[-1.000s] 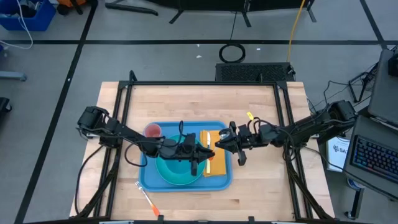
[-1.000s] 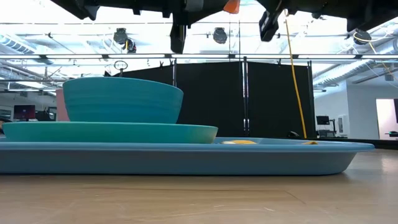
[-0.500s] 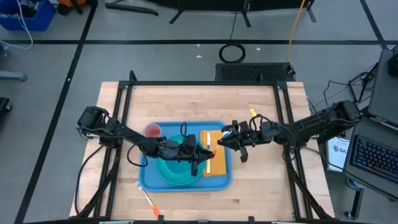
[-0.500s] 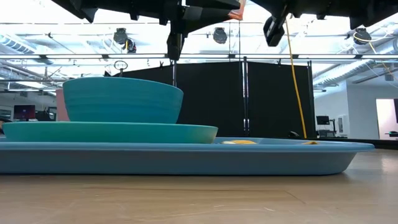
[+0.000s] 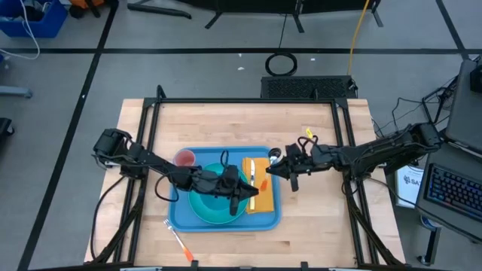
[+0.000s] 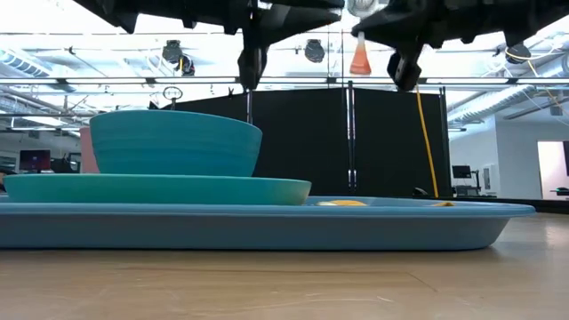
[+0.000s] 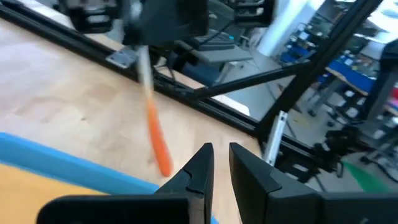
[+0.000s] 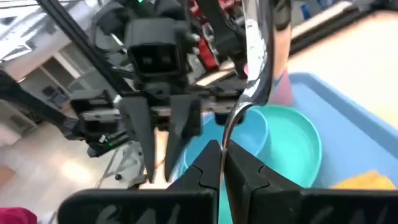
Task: Set up tray
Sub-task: Put the orange spoon on the yellow napkin to the right of the yellow knife
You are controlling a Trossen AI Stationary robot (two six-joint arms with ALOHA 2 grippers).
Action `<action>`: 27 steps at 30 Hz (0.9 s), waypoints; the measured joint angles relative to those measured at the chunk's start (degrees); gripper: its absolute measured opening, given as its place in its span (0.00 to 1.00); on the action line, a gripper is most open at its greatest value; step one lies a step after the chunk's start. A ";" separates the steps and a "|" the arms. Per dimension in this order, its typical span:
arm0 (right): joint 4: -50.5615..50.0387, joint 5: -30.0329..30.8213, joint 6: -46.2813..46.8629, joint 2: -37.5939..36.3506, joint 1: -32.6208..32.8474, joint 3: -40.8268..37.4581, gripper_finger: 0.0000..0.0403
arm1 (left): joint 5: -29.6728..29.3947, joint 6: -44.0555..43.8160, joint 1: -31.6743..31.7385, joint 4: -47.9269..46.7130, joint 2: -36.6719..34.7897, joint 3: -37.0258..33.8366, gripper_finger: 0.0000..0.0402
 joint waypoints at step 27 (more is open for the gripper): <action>3.27 -12.03 16.09 19.96 -7.30 -0.41 0.00 | 14.96 0.92 -2.31 0.45 -8.11 0.02 0.13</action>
